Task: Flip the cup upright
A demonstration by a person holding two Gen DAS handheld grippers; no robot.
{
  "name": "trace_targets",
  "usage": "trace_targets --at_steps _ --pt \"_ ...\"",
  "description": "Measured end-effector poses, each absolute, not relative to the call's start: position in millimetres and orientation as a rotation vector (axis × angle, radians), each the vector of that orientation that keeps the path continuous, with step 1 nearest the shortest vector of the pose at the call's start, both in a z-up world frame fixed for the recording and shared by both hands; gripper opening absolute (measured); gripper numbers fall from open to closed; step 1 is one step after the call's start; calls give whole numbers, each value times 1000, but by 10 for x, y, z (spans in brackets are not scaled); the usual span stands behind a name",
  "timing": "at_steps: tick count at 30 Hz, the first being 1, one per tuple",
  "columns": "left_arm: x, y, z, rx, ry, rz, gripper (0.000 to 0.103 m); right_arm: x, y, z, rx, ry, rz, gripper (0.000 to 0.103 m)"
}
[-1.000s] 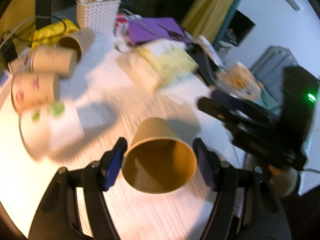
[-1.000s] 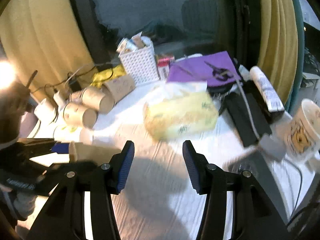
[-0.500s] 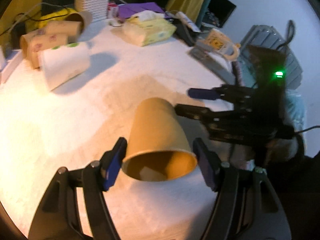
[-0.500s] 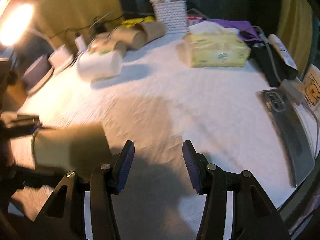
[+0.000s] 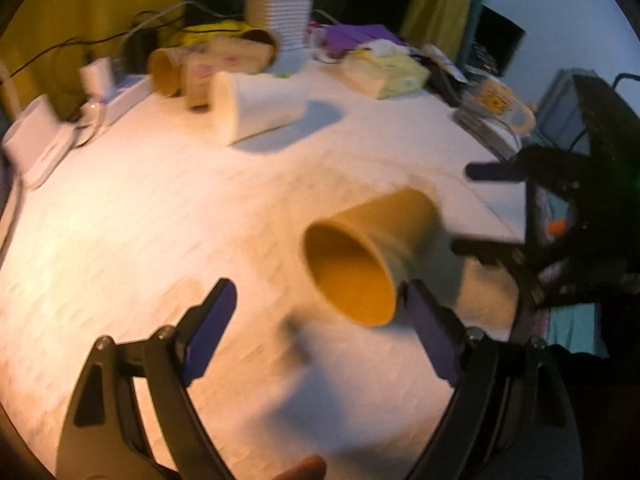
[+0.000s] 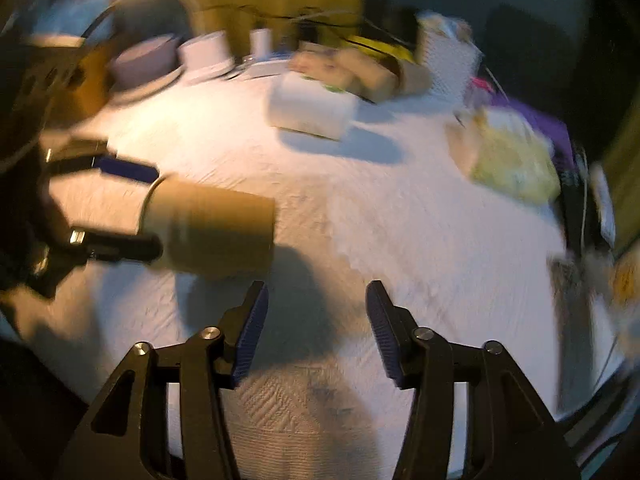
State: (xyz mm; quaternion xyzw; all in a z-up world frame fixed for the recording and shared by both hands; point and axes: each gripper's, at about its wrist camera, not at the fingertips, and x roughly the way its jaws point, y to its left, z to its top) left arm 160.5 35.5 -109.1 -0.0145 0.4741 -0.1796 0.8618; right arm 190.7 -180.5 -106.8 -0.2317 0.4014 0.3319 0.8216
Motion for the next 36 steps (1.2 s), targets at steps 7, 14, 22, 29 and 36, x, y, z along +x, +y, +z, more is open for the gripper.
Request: trace_targets --at_steps 7,14,22,29,36 --pt "1367 693 -1074 -116 948 -273 87 1744 -1269 -963 -787 763 882 82" --pt "1184 980 -1100 -215 909 -204 87 1717 -795 -1021 -1010 795 1012 82" --pt "1104 1121 -1140 -275 885 -184 87 1726 -444 -1227 -1222 906 1089 82" --pt "1067 1229 -1086 -299 861 -149 87 1952 -343 -1164 -1114 934 1108 69" --pt "1088 1272 -993 -316 820 -104 87 2376 -419 -997 -738 864 1040 69"
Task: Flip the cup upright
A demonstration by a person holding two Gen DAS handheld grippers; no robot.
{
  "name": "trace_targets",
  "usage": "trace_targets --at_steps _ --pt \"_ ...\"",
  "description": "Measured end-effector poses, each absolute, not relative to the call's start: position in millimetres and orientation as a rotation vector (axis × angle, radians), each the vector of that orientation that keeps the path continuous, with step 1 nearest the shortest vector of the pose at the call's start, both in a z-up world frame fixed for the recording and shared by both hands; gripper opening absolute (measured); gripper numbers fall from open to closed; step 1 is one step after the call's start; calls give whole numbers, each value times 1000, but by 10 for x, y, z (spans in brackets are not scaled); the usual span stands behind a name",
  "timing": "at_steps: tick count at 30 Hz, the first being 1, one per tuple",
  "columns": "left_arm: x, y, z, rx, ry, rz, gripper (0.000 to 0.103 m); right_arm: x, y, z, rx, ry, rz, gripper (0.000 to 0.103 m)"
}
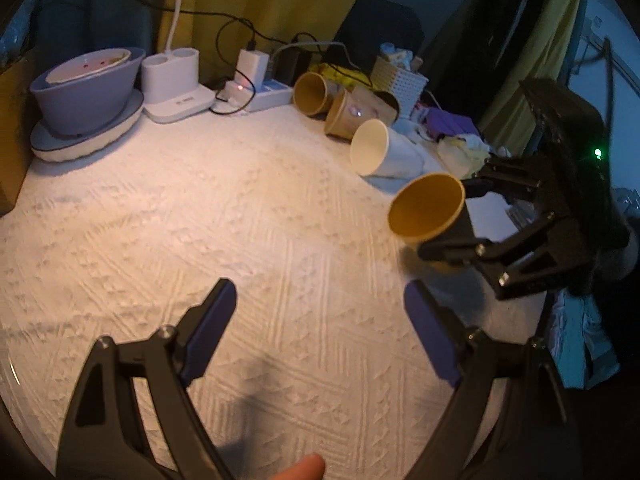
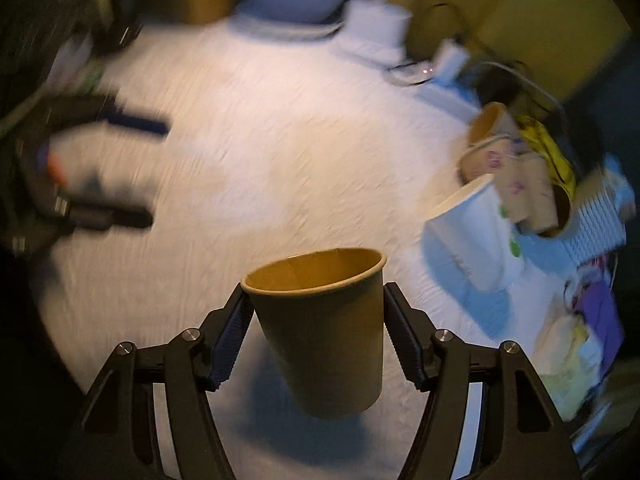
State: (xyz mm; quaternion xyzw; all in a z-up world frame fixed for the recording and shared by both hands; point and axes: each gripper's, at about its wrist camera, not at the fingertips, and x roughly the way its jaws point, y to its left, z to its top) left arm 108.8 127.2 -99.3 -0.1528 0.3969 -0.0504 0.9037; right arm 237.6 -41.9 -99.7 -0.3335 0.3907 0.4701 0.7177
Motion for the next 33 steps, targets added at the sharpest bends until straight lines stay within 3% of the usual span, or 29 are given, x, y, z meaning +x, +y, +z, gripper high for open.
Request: trace_targets --at_steps 6,16,26,28,33 --pt "1178 1171 -977 -306 824 -86 87 2562 -755 -1045 -459 806 971 69" --pt "1317 834 -973 -270 845 -97 87 2460 -1384 -1050 -233 729 892 69" --pt "1250 591 -842 -238 812 -109 87 2291 -1581 -1107 -199 710 872 69" --pt "1213 563 -820 -239 802 -114 87 2261 -1602 -1094 -189 700 867 76" --pt "1069 461 -744 -217 764 -121 87 2129 -1696 -1021 -182 684 841 77"
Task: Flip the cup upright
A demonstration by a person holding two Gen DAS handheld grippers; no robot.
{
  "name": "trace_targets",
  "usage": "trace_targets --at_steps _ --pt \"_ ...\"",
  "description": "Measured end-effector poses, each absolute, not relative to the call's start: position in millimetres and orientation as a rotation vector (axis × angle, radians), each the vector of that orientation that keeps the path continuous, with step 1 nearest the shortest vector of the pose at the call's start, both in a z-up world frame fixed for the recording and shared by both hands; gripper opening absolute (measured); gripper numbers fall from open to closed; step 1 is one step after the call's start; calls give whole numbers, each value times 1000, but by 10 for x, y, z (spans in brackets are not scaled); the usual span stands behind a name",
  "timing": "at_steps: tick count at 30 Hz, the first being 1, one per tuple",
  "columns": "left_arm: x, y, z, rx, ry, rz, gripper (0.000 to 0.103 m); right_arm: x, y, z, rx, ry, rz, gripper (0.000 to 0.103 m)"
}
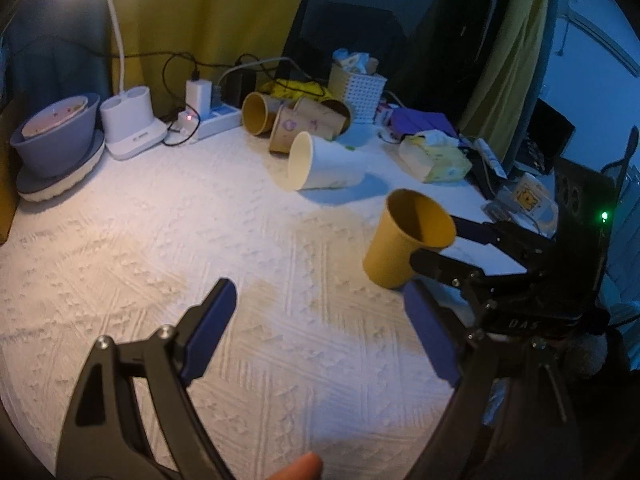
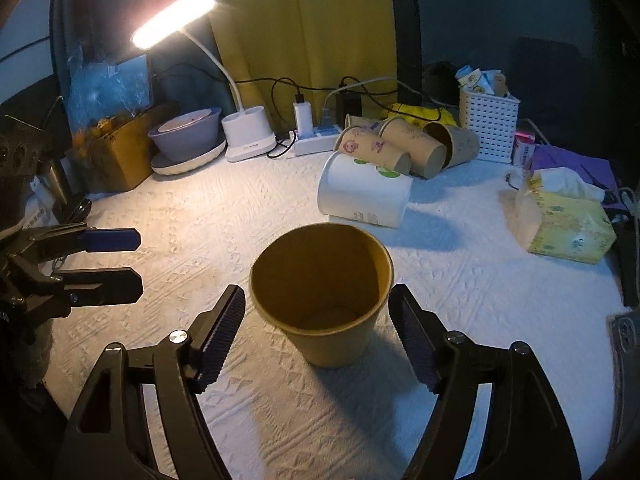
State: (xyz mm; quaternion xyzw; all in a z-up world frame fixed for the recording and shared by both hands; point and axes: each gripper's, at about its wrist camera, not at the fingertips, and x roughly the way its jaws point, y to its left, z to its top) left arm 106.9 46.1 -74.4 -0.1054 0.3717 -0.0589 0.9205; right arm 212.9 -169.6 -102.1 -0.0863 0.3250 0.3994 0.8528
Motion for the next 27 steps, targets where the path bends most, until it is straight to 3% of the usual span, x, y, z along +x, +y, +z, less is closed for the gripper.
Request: trace_targets --at_steps 4,6,27 --pt "940 386 -696 -197 737 -133 88 1987 -1808 -983 -178 700 782 77" --pt "872 350 -670 -187 725 -139 94 1920 -1863 -966 -172 706 756 77" --pt "83 -10 -97 -123 516 -87 95 1205 -2394 -446 -61 638 540 77"
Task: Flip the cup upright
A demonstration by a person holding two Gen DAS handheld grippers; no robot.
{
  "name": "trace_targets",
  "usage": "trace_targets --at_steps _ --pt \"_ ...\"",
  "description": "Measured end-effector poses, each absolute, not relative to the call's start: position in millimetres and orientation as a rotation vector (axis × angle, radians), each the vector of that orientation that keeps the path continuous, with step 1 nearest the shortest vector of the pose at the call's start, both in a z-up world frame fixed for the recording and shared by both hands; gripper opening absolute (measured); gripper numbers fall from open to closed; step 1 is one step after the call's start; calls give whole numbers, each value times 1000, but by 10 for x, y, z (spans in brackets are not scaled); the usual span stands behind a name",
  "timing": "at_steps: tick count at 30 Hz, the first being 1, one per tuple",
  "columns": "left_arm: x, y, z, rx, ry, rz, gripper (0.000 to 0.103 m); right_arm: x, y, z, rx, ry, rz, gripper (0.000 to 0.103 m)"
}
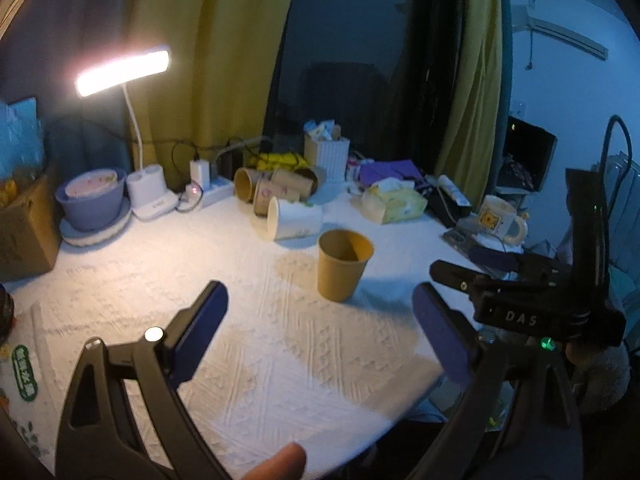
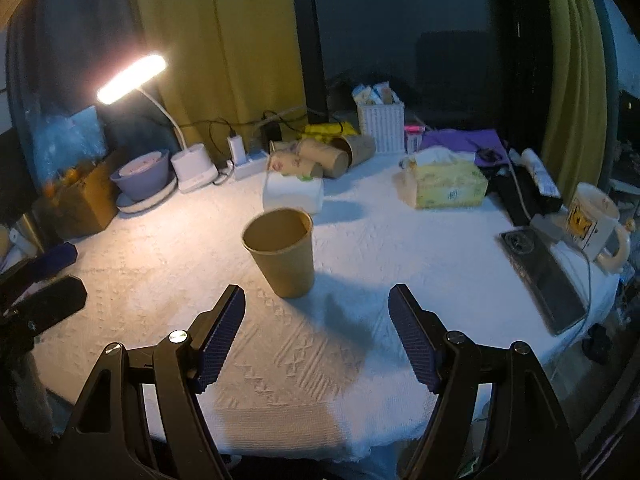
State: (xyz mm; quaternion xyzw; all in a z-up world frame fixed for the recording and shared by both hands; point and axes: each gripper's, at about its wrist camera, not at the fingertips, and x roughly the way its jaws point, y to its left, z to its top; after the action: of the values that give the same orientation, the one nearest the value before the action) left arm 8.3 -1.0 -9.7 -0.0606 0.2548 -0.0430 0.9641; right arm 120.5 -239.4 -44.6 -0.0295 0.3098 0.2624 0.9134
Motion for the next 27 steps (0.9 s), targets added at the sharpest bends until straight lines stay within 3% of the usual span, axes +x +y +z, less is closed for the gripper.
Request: trace_targets --at_steps 27 --pt "-423 -81 539 -83 266 -35 95 659 -2561 399 -96 411 535 77"
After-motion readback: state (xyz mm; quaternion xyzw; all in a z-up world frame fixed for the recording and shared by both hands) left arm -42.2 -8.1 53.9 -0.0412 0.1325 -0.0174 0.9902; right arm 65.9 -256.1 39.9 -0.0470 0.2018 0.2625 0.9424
